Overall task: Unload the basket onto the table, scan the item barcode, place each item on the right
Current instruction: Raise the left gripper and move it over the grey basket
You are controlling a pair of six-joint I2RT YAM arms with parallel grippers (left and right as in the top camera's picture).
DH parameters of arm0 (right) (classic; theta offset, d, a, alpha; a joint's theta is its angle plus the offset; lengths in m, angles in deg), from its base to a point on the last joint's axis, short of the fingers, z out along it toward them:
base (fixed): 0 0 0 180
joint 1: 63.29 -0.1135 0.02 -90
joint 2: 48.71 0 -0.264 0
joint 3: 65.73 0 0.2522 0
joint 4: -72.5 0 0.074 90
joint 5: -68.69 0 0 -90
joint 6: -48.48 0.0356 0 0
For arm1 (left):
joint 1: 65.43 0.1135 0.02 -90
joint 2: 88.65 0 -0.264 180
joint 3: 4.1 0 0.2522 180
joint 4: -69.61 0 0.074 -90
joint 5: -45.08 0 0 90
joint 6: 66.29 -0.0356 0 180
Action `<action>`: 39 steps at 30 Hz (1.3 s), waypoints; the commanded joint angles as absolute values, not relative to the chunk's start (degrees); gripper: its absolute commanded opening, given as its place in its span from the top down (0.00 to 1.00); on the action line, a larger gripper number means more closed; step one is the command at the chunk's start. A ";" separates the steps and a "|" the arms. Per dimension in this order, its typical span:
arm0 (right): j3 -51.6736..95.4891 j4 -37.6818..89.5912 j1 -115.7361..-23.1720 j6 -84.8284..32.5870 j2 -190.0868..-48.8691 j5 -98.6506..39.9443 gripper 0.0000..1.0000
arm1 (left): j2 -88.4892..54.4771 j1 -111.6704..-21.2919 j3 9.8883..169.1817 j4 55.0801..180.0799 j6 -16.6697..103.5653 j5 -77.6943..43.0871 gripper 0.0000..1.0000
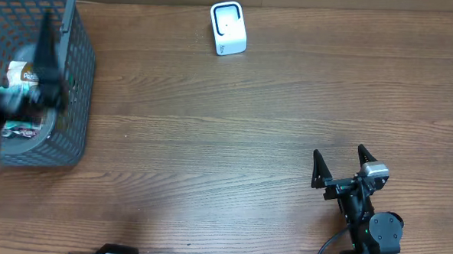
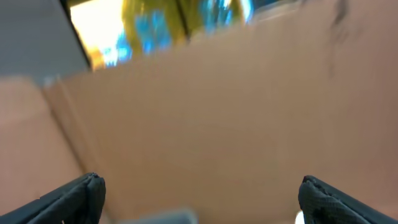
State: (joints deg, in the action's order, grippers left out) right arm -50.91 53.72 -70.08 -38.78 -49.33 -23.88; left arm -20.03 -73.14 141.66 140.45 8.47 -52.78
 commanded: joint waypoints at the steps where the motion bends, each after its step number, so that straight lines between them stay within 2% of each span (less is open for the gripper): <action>1: -51.52 54.07 -69.92 -39.23 -48.87 -23.57 0.00 | -12.30 -72.52 143.50 146.29 7.39 -63.12 0.00; 7: -51.52 54.07 -69.92 -39.23 -48.87 -23.57 0.00 | -3.92 -72.52 143.50 155.80 9.21 -63.51 0.00; 15: -51.52 54.07 -69.92 -39.23 -48.87 -23.57 0.00 | 4.56 -72.52 143.48 165.92 10.02 -47.77 0.00; 19: -51.52 54.07 -69.92 -39.23 -48.87 -23.57 0.00 | 6.89 -72.57 143.48 167.95 10.00 -45.43 0.00; 25: -51.52 54.07 -69.92 -39.23 -48.87 -23.57 0.00 | 7.07 -72.52 143.52 166.33 10.04 -46.57 0.00; 31: -51.52 54.07 -69.92 -39.23 -48.87 -23.57 0.00 | 7.07 -70.80 143.57 159.23 16.25 -59.27 0.01; 39: -51.52 54.07 -69.92 -39.23 -48.87 -23.57 0.00 | 7.22 -58.23 143.57 153.24 24.20 -57.94 0.01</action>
